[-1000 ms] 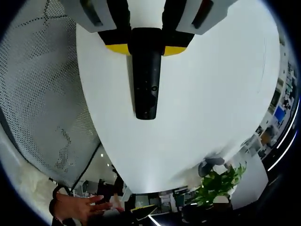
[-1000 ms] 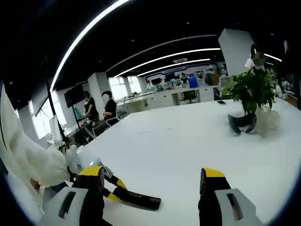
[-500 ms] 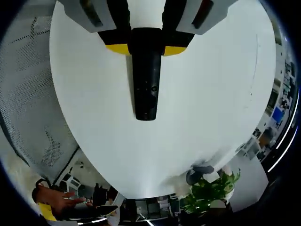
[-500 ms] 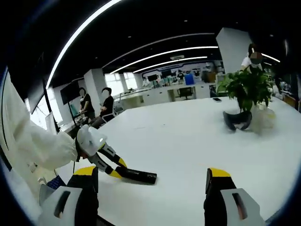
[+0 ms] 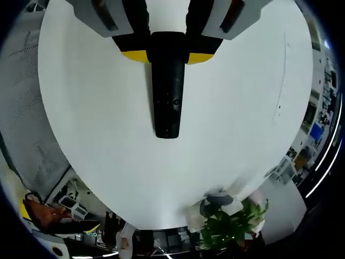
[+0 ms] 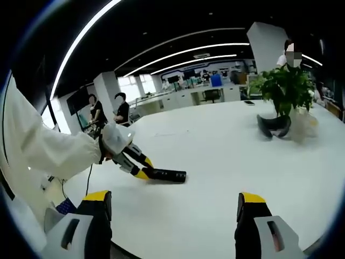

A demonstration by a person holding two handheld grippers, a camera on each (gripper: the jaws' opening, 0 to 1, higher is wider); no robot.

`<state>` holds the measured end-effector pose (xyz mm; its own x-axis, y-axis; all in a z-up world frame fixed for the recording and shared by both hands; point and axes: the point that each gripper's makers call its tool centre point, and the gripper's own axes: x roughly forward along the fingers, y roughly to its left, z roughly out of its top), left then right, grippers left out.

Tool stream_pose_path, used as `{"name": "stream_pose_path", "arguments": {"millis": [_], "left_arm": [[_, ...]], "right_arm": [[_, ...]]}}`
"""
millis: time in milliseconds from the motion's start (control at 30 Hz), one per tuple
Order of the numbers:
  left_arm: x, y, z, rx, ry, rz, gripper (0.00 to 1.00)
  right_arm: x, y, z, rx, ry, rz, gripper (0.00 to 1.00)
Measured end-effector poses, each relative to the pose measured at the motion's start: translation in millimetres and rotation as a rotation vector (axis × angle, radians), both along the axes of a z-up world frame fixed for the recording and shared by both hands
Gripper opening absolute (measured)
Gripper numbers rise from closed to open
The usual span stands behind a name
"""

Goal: Press the specified remote control buttons in sequence, fully releasing each button before pressing the next.

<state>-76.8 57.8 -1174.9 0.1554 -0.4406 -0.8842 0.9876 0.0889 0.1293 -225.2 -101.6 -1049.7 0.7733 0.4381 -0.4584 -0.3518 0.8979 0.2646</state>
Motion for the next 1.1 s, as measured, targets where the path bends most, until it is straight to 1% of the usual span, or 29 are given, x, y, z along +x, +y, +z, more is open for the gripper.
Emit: {"name": "stream_pose_path", "arguments": {"millis": [200, 267, 433, 533, 600, 767, 933, 1100], "left_arm": [[31.8, 1.5, 2.2, 0.005, -0.014, 0.007, 0.23], [37.6, 0.8, 3.8, 0.003, -0.020, -0.004, 0.23], [61.9, 3.1, 1.6, 0.016, -0.032, 0.011, 0.23], [72.4, 3.9, 1.7, 0.021, -0.033, 0.015, 0.23], [75.5, 3.4, 2.8, 0.027, -0.036, 0.013, 0.23], [93.5, 3.3, 1.4, 0.040, -0.037, 0.008, 0.23], [108.6, 3.9, -0.1, 0.049, -0.031, 0.011, 0.23], [109.4, 3.3, -4.6, 0.070, -0.015, -0.006, 0.23]], "right_arm": [[2.9, -2.8, -6.6, -0.005, 0.024, -0.003, 0.96], [4.2, -5.7, -7.4, -0.003, 0.025, -0.013, 0.96], [6.6, -11.2, -11.2, -0.009, 0.041, -0.029, 0.96], [7.1, -13.4, -11.8, -0.009, 0.042, -0.035, 0.96], [7.9, -14.7, -13.0, -0.007, 0.048, -0.039, 0.96], [9.7, -16.0, -17.3, -0.009, 0.064, -0.045, 0.96], [12.7, -16.3, -17.0, -0.010, 0.065, -0.049, 0.96], [14.1, -16.1, -17.9, -0.007, 0.067, -0.051, 0.95]]}}
